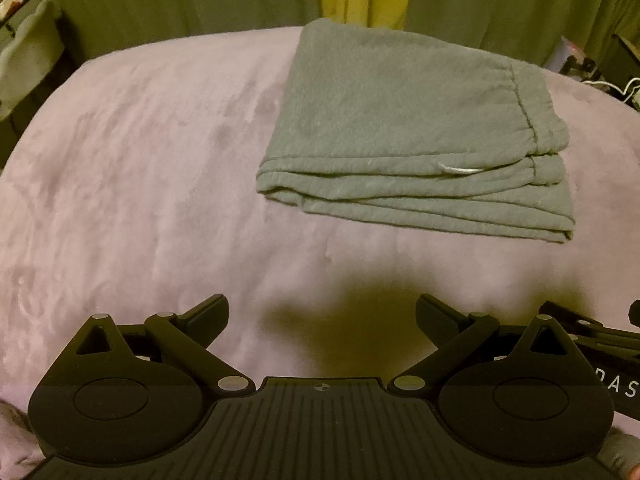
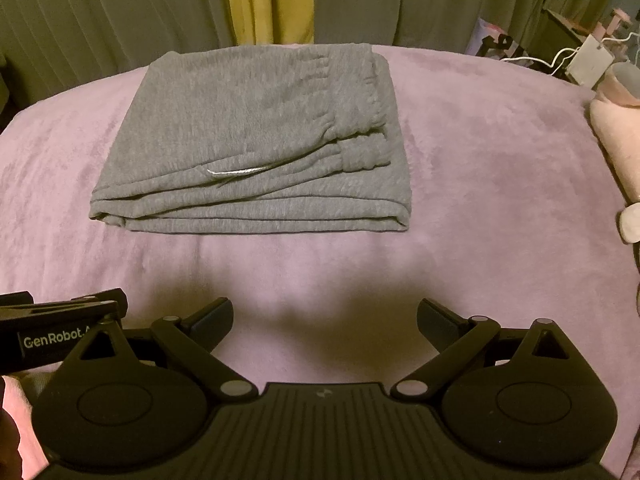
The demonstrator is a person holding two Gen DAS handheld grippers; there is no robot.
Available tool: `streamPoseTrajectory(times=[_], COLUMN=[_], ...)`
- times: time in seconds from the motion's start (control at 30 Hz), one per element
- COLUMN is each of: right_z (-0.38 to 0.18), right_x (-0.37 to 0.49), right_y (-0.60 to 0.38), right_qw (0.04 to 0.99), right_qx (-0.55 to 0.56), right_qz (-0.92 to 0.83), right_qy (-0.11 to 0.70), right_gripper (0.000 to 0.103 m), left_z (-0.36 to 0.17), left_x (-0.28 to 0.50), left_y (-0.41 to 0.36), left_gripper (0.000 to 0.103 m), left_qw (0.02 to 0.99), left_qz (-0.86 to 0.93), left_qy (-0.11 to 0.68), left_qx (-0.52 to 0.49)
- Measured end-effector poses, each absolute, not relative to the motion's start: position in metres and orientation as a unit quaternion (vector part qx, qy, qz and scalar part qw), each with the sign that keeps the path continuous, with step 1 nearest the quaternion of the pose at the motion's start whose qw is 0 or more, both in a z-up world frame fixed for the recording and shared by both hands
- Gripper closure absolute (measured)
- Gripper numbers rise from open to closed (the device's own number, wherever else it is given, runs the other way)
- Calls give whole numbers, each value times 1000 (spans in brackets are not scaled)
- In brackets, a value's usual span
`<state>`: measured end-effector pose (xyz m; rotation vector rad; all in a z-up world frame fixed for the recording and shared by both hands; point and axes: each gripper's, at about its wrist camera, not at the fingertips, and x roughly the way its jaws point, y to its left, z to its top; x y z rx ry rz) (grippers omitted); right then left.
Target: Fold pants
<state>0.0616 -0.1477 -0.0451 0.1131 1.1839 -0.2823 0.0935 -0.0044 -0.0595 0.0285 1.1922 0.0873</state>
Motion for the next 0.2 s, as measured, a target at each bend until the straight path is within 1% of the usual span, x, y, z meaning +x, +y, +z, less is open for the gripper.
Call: streamPoseTrajectory(times=[0.2], right_z=[-38], right_x=[57], right_y=[-146], right_qw=[823], right_qx=[51], right_qz=[-134], right_qy=[550], right_gripper=[4], left_z=[-60], left_x=[92], left_y=[-6], left_gripper=[1], left_qw=[821], left_qz=[34], left_qy=[570], left_qx=[6])
